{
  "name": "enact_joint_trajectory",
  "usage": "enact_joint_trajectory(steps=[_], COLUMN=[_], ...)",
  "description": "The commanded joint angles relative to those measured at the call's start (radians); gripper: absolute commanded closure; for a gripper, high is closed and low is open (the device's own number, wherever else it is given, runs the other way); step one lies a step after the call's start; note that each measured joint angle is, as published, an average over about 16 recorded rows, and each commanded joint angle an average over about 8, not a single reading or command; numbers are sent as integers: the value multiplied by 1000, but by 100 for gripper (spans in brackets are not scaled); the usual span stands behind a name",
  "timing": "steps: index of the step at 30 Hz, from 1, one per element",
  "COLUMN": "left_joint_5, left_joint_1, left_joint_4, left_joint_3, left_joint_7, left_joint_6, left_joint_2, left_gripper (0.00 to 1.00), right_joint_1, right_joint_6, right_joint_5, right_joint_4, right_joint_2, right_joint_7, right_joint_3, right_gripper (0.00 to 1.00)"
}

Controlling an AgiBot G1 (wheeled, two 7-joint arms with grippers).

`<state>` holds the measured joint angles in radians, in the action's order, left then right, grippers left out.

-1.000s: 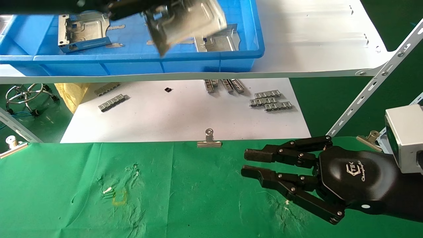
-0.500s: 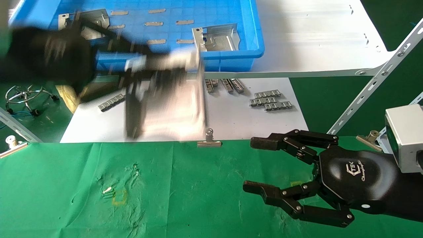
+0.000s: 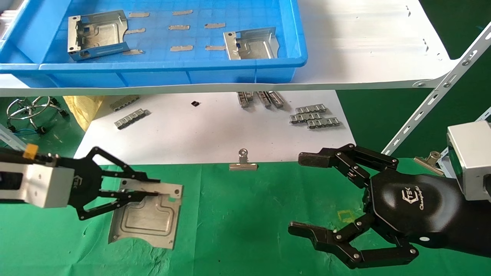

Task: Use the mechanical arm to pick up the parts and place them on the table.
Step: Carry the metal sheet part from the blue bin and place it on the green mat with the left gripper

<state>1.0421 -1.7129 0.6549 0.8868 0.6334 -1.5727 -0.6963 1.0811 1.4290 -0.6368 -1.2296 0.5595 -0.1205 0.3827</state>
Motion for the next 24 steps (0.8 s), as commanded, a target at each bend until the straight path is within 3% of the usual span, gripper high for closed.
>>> enact_joint_trajectory(steps=[1, 5, 13, 24], left_joint_5=[10, 46, 73, 63], left_joint_1=[8, 17, 22, -5], left_joint_4=[-54, -187, -368, -490], left_joint_3=[27, 56, 72, 69], left_joint_7=[43, 97, 171, 212], left_joint_6=[1, 33, 51, 12], left_joint_2=[-6, -38, -103, -146], left_gripper=[100, 100, 0, 0], right_joint_1=[0, 0, 0, 0], right_joint_6=[0, 0, 0, 0], right_joint_5=[0, 0, 0, 0], right_joint_4=[0, 0, 0, 0], right_joint_2=[0, 0, 0, 0], right_joint_7=[0, 0, 0, 0], right_joint_3=[0, 0, 0, 0], right_gripper=[0, 0, 0, 0])
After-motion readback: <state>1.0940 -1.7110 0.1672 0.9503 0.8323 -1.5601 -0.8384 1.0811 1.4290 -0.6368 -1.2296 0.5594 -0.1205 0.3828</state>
